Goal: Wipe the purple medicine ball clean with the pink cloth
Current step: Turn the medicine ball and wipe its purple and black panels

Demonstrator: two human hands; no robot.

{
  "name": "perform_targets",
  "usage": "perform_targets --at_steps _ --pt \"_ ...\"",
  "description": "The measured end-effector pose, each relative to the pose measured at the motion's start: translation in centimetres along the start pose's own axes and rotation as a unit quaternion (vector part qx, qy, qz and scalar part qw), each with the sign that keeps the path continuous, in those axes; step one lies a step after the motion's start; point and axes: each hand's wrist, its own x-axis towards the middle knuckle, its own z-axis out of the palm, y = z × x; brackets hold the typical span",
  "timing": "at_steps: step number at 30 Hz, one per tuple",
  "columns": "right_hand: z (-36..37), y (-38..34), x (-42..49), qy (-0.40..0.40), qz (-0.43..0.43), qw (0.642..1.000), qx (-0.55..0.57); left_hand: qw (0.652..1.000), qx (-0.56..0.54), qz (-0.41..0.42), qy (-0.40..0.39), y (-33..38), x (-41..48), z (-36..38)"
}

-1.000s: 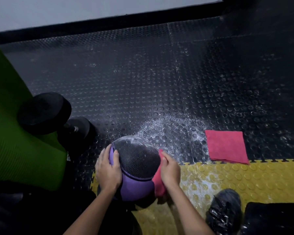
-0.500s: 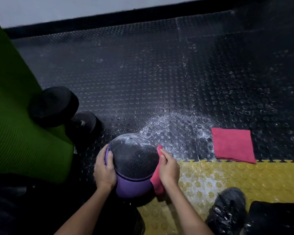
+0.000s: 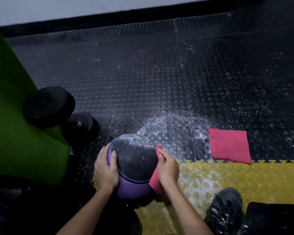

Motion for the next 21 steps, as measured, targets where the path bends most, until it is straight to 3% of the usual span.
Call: perform_targets --at_steps 5,7,10,12,14,18,19,21 --pt "1.2 -2.3 -3.0 0.032 -0.22 0.974 -0.047 1.0 0.004 0.003 0.004 -0.1 0.1 0.0" --pt "1.2 -1.6 -2.4 0.03 -0.193 0.98 -0.026 1.0 -0.006 -0.004 0.006 -0.3 0.2 -0.1" --pt "0.6 0.3 -0.7 0.008 -0.041 0.998 0.049 1.0 -0.005 -0.001 0.003 -0.3 0.4 0.0" --pt "0.3 0.4 -0.4 0.011 -0.001 0.999 0.051 1.0 0.003 0.008 -0.002 -0.2 0.3 0.3" --pt "0.5 -0.8 -1.4 0.025 -0.058 0.998 0.015 1.0 0.009 0.011 -0.003 0.0 0.3 0.5" --pt "2.0 -2.2 -4.2 0.072 -0.264 0.961 -0.034 1.0 0.004 -0.003 0.0 0.0 0.3 0.3" --pt "2.1 -1.9 -4.0 0.087 -0.268 0.959 -0.04 1.0 -0.002 -0.003 0.002 0.0 0.3 0.3" --pt "1.6 -0.7 -2.8 0.087 -0.177 0.98 -0.004 1.0 -0.005 -0.008 0.004 0.1 0.4 0.3"
